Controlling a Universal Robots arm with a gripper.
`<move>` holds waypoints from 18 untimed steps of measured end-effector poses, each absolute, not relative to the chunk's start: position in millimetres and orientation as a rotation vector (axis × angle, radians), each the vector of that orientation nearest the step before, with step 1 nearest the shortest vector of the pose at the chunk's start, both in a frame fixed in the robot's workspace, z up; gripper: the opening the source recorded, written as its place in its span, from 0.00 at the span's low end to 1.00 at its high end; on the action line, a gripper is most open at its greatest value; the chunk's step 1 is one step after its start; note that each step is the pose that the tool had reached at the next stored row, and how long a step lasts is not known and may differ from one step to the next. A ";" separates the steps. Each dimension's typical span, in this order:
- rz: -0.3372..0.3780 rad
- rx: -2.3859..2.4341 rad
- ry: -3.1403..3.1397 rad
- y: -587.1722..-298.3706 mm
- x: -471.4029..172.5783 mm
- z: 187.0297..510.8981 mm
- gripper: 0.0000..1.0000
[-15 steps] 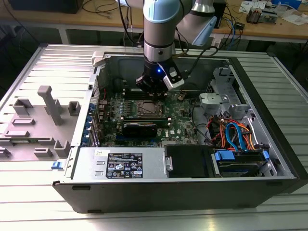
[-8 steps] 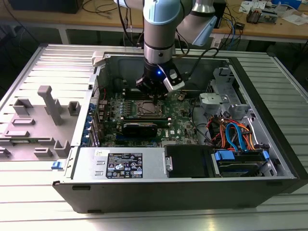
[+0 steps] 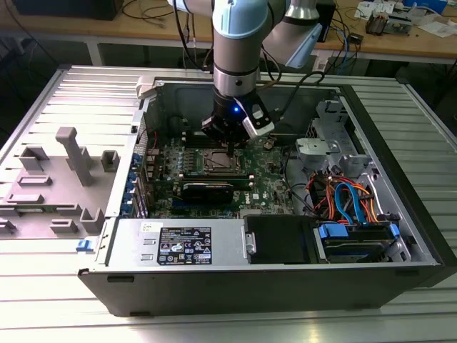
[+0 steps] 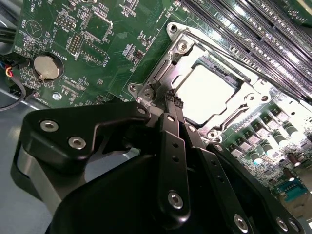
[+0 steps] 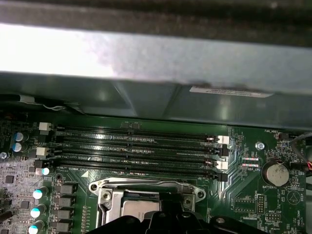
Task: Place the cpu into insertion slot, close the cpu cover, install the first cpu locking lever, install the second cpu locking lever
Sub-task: 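Install the second cpu locking lever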
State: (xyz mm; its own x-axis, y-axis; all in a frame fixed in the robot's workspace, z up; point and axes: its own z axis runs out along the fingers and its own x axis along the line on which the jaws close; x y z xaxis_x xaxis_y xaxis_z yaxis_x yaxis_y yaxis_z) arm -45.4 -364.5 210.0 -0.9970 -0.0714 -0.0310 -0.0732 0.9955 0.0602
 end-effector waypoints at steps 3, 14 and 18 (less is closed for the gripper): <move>0.095 -0.113 3.109 -364.5 -45.3 210.0 0.11; 0.096 -0.113 3.109 -370.7 -45.4 210.3 0.11; 0.096 -0.112 3.109 -372.2 -45.4 210.3 0.11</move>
